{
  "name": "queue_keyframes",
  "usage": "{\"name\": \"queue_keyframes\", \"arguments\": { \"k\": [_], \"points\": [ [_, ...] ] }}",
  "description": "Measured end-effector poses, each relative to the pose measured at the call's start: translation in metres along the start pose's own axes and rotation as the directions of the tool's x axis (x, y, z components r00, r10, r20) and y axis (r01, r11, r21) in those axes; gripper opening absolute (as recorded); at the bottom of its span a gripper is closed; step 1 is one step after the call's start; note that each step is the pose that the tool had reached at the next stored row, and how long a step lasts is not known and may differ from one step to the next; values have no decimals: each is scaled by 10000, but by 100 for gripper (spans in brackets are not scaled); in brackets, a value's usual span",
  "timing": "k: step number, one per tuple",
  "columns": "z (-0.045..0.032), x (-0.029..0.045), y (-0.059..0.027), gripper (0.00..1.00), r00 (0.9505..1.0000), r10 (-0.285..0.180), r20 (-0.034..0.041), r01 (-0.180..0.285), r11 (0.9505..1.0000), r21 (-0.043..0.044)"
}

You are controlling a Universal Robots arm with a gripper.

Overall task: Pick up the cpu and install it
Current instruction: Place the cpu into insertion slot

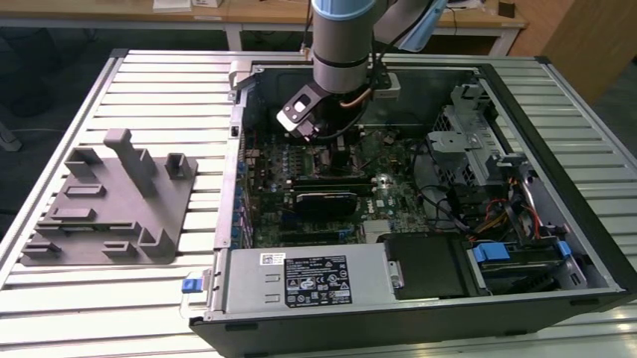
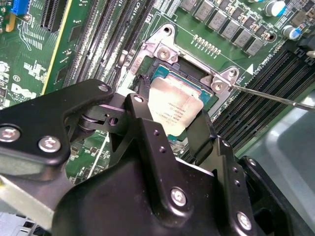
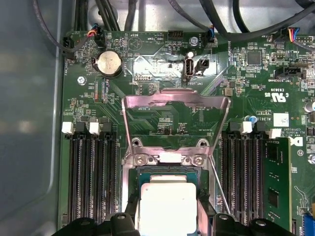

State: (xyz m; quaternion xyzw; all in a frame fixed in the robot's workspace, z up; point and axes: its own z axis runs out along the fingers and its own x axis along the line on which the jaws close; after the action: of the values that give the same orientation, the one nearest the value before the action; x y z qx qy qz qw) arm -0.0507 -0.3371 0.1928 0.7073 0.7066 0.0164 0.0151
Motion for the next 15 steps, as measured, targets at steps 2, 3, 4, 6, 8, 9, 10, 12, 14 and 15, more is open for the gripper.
{"name": "queue_keyframes", "arguments": {
  "k": [2,3,4,6,8,9,10,12,14,15],
  "points": [
    [2,0,2,54,10000,17,-1,-17,10000,-1],
    [3,0,3,54,10000,27,0,-27,10000,-1],
    [4,0,3,54,10000,39,0,-39,10000,-2],
    [5,0,3,54,10000,46,1,-46,10000,-1],
    [10,0,9,54,10000,65,1,-65,10000,-2],
    [10,0,10,54,10000,68,1,-68,10000,-2],
    [10,0,10,54,10000,69,2,-69,10000,-1],
    [10,0,10,54,10000,70,1,-70,10000,-2],
    [10,0,10,54,10000,69,2,-69,10000,-1],
    [11,0,10,54,10000,70,1,-70,10000,-2]
  ]
}}
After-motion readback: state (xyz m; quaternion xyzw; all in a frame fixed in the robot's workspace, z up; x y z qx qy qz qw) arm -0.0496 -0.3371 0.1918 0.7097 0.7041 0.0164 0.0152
